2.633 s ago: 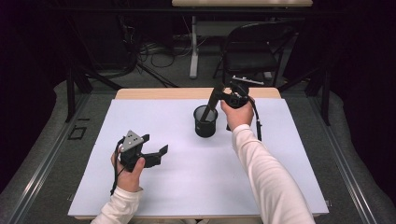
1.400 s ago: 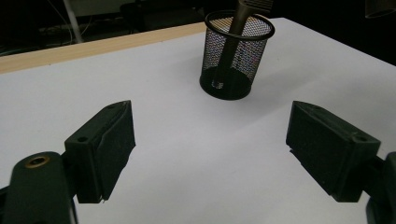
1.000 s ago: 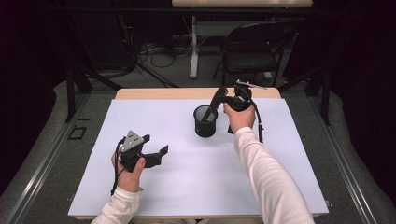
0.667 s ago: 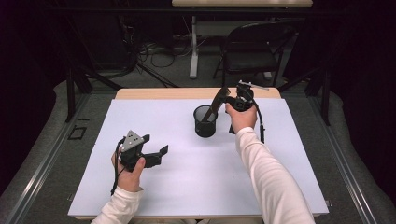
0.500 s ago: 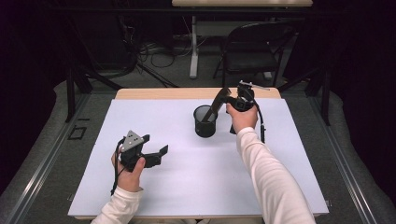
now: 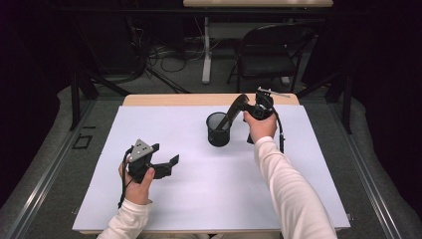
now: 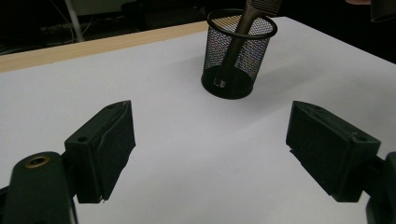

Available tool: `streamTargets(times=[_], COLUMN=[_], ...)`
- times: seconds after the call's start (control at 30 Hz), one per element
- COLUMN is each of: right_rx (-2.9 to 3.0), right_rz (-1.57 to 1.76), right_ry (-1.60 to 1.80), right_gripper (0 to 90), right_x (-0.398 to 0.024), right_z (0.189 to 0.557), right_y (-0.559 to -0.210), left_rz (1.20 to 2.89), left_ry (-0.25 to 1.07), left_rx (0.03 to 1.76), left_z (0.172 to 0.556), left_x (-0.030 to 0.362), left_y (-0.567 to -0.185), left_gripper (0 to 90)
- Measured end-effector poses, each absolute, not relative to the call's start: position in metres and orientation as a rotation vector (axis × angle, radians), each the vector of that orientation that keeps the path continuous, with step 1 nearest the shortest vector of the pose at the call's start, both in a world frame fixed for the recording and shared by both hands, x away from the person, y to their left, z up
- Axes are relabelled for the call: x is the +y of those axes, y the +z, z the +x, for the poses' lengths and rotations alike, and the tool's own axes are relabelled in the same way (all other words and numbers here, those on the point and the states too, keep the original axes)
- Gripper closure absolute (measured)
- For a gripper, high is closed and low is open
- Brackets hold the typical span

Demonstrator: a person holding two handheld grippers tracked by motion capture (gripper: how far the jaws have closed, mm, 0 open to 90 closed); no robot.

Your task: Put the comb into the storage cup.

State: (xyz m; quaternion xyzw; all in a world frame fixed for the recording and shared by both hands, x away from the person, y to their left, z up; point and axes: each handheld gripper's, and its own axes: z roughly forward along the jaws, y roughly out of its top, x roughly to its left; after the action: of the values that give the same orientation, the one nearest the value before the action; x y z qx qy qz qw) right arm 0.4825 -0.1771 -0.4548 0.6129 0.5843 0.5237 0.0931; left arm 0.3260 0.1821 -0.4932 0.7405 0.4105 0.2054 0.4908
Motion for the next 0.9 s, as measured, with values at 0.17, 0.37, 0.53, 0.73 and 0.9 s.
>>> streamTargets(times=[0.17,0.37,0.53,0.73,0.9], right_rx=[1.731,1.73,1.728,1.728,1.722], right_rz=[1.825,1.831,1.829,1.828,1.827], right_ry=[1.553,1.546,1.544,1.545,1.55], right_gripper=[86.6,86.1,85.7,84.7,84.1], right_x=[-0.1776,-0.1803,-0.1799,-0.1801,-0.1806], right_z=[0.4828,0.4826,0.4823,0.4822,0.4822], right_y=[-0.4551,-0.4569,-0.457,-0.4568,-0.4564], left_rz=[1.802,1.804,1.804,1.805,1.805], left_ry=[0.5,0.497,0.497,0.497,0.497], left_rx=[0.998,0.995,0.994,0.995,0.995], left_z=[0.326,0.3257,0.3255,0.3256,0.3258], left_x=[0.182,0.1819,0.1814,0.1811,0.181], left_y=[-0.4935,-0.4935,-0.4936,-0.494,-0.4942], left_gripper=[15.8,15.8,15.8,15.8,15.8])
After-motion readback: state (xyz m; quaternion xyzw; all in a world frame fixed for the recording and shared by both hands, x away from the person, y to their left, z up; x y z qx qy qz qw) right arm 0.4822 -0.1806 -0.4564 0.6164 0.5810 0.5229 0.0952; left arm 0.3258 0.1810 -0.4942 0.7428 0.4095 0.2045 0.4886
